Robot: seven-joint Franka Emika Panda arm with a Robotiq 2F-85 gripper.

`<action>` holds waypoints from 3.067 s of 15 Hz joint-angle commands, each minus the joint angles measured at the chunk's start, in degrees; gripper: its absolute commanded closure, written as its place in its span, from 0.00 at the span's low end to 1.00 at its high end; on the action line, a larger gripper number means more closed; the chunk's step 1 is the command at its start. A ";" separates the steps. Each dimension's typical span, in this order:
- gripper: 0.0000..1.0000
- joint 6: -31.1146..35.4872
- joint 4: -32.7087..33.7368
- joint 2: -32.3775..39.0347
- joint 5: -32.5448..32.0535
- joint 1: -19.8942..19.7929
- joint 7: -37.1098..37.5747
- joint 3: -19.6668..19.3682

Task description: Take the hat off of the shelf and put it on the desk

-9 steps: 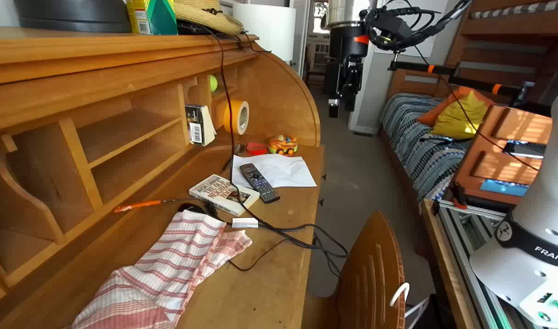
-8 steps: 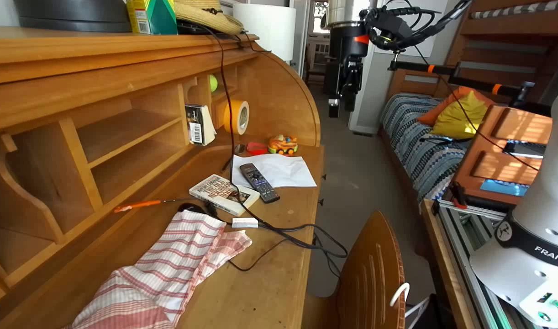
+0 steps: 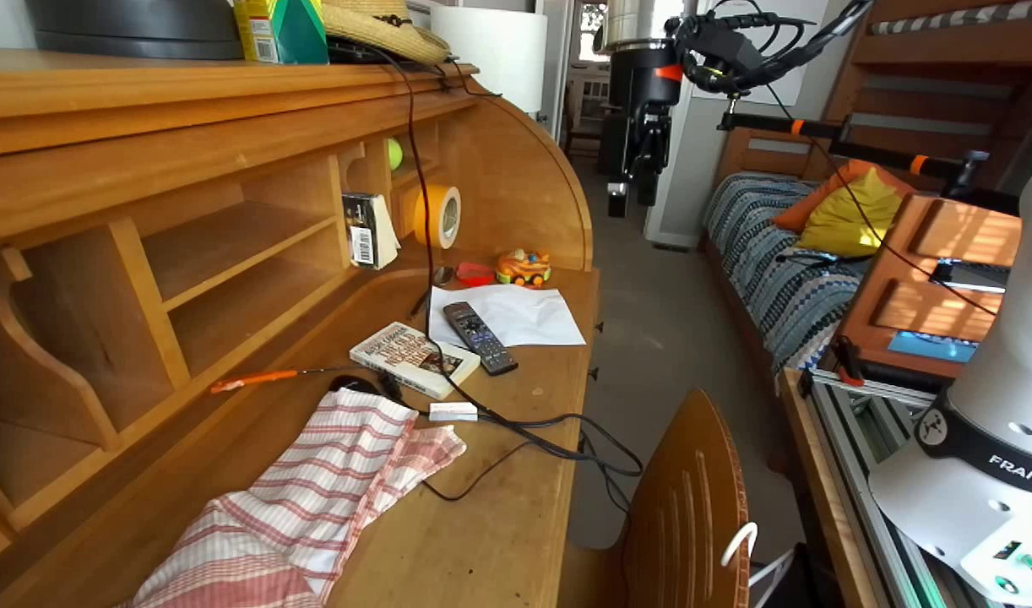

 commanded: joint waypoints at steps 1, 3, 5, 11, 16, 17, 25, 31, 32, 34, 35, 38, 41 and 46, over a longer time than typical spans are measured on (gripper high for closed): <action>0.00 6.86 -1.91 2.55 -2.17 -0.41 0.64 1.68; 0.00 11.79 -2.66 5.91 -3.82 0.02 -1.75 2.11; 0.00 15.86 -3.60 8.95 -5.76 0.10 -2.29 2.78; 0.00 24.05 -3.56 18.95 -10.17 1.60 -4.84 4.70; 0.00 21.40 0.58 26.50 -7.67 2.46 -14.20 5.16; 0.00 21.07 1.65 27.84 -8.77 2.41 -14.65 5.20; 0.00 21.01 5.16 31.60 -11.16 2.27 -14.21 5.18; 0.00 24.06 7.26 36.00 -14.00 3.87 -10.73 5.60; 0.00 25.63 7.61 36.96 -14.14 4.20 -10.55 5.85; 0.00 29.52 8.30 38.80 -14.52 4.86 -10.40 6.18; 0.00 31.45 8.77 39.86 -15.13 5.31 -10.04 6.05; 0.00 33.44 10.65 43.14 -15.89 6.34 -10.25 5.96; 0.00 35.16 12.56 46.27 -16.25 6.86 -10.93 6.11; 0.08 37.11 14.13 49.21 -15.75 7.69 -11.04 6.44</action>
